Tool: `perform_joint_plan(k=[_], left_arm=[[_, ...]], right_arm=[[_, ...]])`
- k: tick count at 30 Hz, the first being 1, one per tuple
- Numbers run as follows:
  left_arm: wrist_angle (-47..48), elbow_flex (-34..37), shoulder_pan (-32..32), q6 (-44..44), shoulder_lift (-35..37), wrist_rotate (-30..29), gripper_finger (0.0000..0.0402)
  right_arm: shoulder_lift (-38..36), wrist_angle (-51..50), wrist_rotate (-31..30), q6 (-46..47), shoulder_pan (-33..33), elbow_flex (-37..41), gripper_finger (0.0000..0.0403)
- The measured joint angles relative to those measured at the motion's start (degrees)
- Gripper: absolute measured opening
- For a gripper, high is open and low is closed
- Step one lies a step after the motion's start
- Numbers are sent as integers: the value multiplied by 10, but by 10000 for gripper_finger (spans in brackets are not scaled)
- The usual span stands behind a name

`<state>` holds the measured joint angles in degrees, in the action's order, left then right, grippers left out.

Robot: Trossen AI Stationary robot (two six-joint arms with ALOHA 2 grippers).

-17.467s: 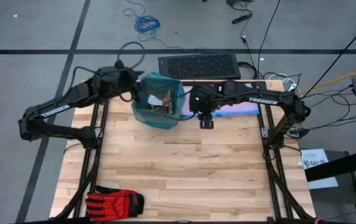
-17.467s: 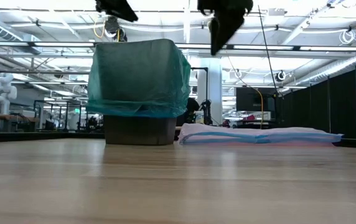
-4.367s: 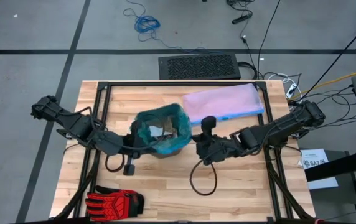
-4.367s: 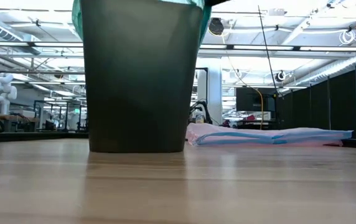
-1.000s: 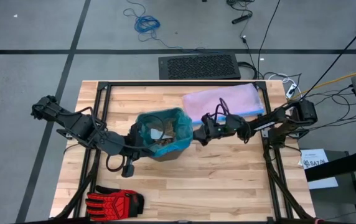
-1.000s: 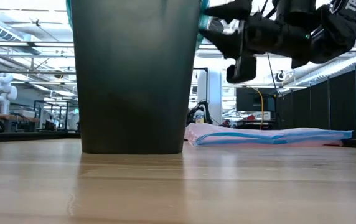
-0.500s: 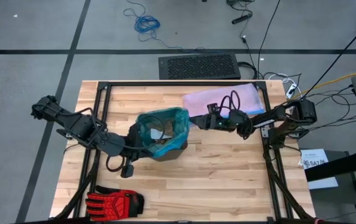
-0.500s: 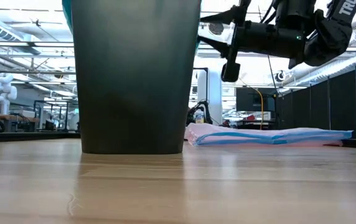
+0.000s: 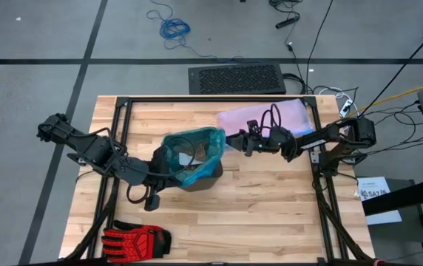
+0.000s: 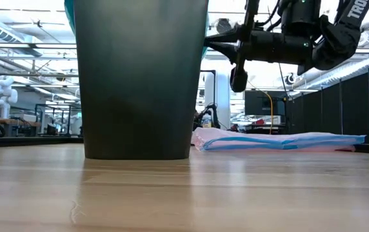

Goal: Place trash/remove bag and relplace
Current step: Close the trash bag

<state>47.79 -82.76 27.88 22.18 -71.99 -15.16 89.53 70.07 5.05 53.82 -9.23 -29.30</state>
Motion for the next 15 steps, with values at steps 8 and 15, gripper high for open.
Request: perform_joint_plan(k=[8,15], left_arm=[[0,0,0,1,0,0,0],[21,0,0,20,0,0,0]], right_arm=[[-3,-40,108,-88,-21,-76,1],[-3,-464,159,-311,-14,-270,0]])
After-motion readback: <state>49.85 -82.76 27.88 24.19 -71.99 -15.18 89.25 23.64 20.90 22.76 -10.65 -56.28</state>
